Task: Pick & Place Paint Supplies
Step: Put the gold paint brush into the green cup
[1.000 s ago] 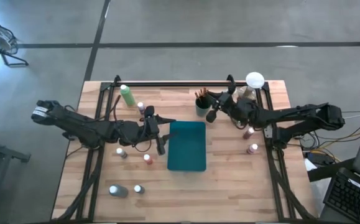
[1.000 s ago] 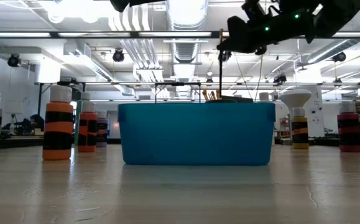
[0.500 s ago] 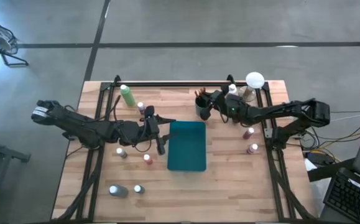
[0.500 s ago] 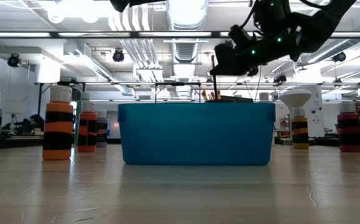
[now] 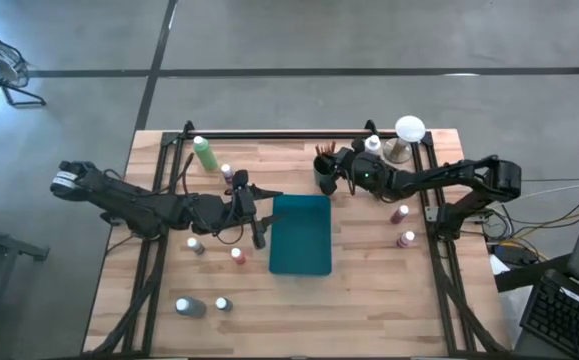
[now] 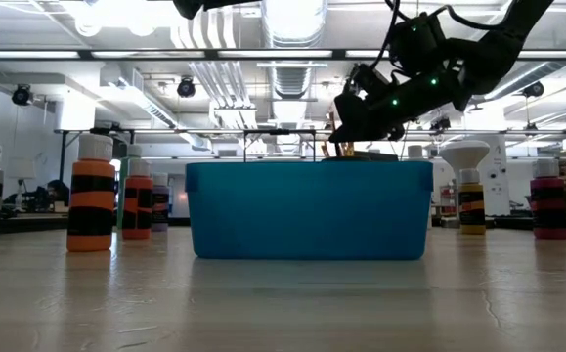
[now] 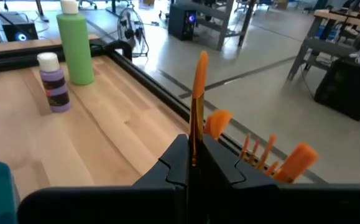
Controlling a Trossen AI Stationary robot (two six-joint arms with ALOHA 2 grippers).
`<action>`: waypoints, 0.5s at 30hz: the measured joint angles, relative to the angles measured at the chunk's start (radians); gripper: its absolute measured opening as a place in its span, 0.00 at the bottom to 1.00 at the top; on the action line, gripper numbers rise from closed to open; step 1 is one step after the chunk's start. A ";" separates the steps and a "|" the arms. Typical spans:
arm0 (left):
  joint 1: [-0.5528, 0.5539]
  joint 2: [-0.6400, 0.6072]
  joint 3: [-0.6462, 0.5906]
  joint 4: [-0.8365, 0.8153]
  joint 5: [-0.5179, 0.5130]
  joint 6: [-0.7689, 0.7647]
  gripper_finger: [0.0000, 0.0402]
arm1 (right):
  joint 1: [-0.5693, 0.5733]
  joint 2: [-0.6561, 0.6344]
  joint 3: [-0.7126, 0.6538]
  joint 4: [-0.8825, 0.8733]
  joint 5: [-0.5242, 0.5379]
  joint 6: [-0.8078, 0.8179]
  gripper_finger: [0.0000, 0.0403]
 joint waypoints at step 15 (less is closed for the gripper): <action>0.000 0.000 0.000 0.002 0.000 -0.002 0.55 | -0.002 -0.008 0.000 -0.044 0.002 0.026 0.30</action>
